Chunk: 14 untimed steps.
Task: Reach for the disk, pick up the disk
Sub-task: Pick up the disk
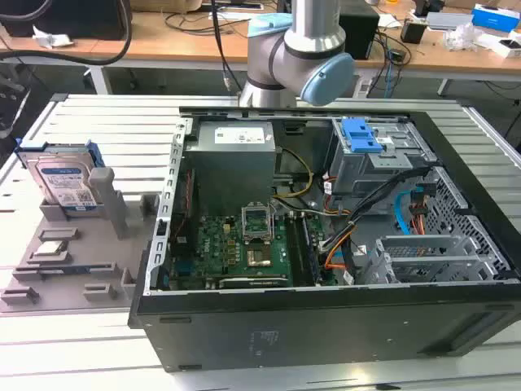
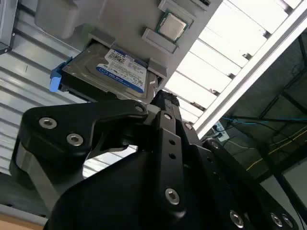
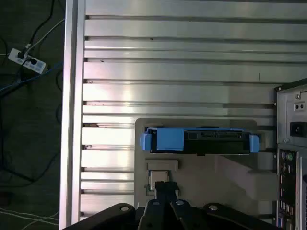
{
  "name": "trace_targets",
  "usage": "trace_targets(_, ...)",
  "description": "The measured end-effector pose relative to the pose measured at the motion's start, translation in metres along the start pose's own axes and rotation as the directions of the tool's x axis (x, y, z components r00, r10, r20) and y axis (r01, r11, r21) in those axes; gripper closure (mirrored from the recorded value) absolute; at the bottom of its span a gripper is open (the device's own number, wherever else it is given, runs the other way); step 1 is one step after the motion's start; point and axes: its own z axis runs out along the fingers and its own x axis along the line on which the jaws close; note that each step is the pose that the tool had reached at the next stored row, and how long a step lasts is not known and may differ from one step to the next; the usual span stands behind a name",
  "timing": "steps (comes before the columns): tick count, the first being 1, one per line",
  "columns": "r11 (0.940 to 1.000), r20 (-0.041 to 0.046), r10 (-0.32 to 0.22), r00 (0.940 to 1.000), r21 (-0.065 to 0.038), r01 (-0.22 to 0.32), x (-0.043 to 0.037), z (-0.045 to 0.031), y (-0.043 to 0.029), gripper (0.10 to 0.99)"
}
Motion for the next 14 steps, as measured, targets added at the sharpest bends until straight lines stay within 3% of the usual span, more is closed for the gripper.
trace_targets(1,1.0,-0.0003,-0.007,1.0,0.0,0.007,0.0,0.0,0.0,0.98)
trace_targets(2,0.9989,-0.0018,-0.048,0.9989,0.0,0.048,0.0,0.0,0.0,0.98)
trace_targets(3,0.9957,-0.0035,-0.092,0.9957,0.0,0.092,0.0,0.0,0.0,0.98)
trace_targets(10,0.9758,-0.0083,-0.219,0.9757,-0.001,0.219,0.0,0.0,0.0,0.98)
trace_targets(14,0.9527,-0.0117,-0.304,0.9526,-0.002,0.304,0.0,0.0,0.0,0.98)
